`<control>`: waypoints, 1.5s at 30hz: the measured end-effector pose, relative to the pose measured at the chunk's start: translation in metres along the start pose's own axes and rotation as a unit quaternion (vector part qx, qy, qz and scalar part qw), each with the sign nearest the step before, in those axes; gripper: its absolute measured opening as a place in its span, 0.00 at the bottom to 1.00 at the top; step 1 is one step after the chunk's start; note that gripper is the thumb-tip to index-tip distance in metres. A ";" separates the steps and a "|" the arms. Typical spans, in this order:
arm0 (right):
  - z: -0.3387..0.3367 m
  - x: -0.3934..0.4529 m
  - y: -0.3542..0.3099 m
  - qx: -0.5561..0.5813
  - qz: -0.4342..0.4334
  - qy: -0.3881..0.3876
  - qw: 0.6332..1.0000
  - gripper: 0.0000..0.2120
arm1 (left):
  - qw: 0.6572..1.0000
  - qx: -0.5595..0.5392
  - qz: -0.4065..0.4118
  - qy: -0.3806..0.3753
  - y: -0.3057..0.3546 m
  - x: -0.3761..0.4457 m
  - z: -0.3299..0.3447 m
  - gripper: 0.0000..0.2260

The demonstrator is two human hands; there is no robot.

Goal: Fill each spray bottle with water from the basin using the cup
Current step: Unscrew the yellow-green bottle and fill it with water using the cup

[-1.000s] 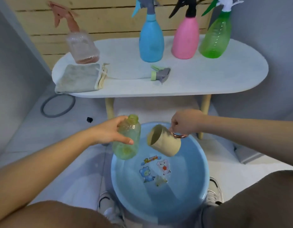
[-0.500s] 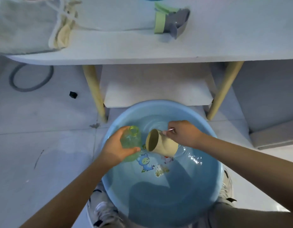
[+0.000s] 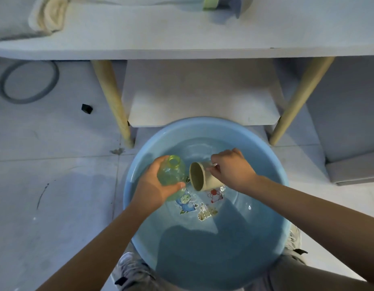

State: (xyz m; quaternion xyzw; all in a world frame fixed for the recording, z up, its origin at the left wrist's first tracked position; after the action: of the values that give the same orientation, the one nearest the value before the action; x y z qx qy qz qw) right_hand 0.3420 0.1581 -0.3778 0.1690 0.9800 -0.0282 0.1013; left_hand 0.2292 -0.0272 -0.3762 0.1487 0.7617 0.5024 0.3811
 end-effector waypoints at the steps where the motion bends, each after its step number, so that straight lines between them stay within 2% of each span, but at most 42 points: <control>1: 0.001 0.000 -0.001 -0.007 -0.003 -0.007 1.000 0.11 | 1.000 -0.006 0.002 0.001 0.001 -0.001 0.000 0.32; 3: 0.004 0.001 -0.002 -0.016 -0.012 -0.023 1.000 0.12 | 1.000 -0.005 0.008 0.005 0.003 -0.004 0.000 0.31; 7: 0.008 0.002 -0.004 -0.017 -0.020 -0.040 0.999 0.19 | 1.000 -0.014 0.024 0.010 0.006 -0.008 0.001 0.30; 11: 0.011 0.003 0.000 -0.002 -0.008 -0.048 0.999 0.20 | 0.998 -0.035 0.039 0.029 0.009 -0.012 0.001 0.29; 16: 0.017 0.000 0.017 0.146 0.094 -0.072 0.982 0.21 | 0.993 -0.065 0.053 0.082 0.017 -0.018 -0.003 0.29; 18: 0.019 -0.003 0.019 0.171 0.114 -0.073 0.976 0.21 | 0.992 -0.054 0.059 0.096 0.018 -0.020 -0.003 0.30; 21: 0.019 -0.005 0.007 0.126 0.081 -0.044 0.988 0.19 | 0.991 -0.038 0.073 0.109 0.019 -0.022 -0.003 0.29; 26: 0.017 -0.002 -0.019 0.001 -0.012 -0.019 1.000 0.08 | 0.991 -0.036 0.067 0.108 0.017 -0.022 -0.003 0.28; 30: 0.017 0.001 -0.030 0.018 -0.050 -0.006 0.999 0.08 | 0.991 -0.037 0.072 0.108 0.015 -0.020 0.000 0.29; 33: 0.018 0.002 -0.025 0.059 -0.009 -0.027 0.998 0.12 | 0.991 -0.038 0.065 0.114 0.014 -0.020 -0.001 0.29; 35: 0.018 0.000 -0.012 0.166 0.081 -0.050 0.981 0.17 | 0.990 -0.040 0.064 0.121 0.014 -0.020 -0.002 0.30; 38: 0.018 -0.009 0.008 0.293 0.202 -0.059 0.933 0.18 | 0.988 -0.049 0.065 0.132 0.016 -0.022 -0.003 0.30; 42: 0.013 -0.017 0.021 0.408 0.266 -0.047 0.872 0.18 | 0.988 -0.055 0.064 0.128 0.019 -0.024 -0.001 0.28; 45: 0.000 -0.016 0.024 0.446 0.275 -0.019 0.851 0.18 | 0.988 -0.056 0.059 0.128 0.017 -0.023 0.000 0.28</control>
State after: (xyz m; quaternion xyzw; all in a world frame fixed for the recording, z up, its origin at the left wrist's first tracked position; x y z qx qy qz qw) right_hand 0.3649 0.1758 -0.3751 0.4585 0.7734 -0.4362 0.0367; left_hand 0.2413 -0.0336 -0.3511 0.1058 0.7649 0.5807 0.2580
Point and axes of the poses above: each hand's wrist, its own x-axis towards the middle knuckle, its own z-axis out of the palm, y = z × x, the point moved 2 cm from there along x, towards the middle knuckle, and after that the axes turned 15 degrees about -x, right-handed, at the moved point
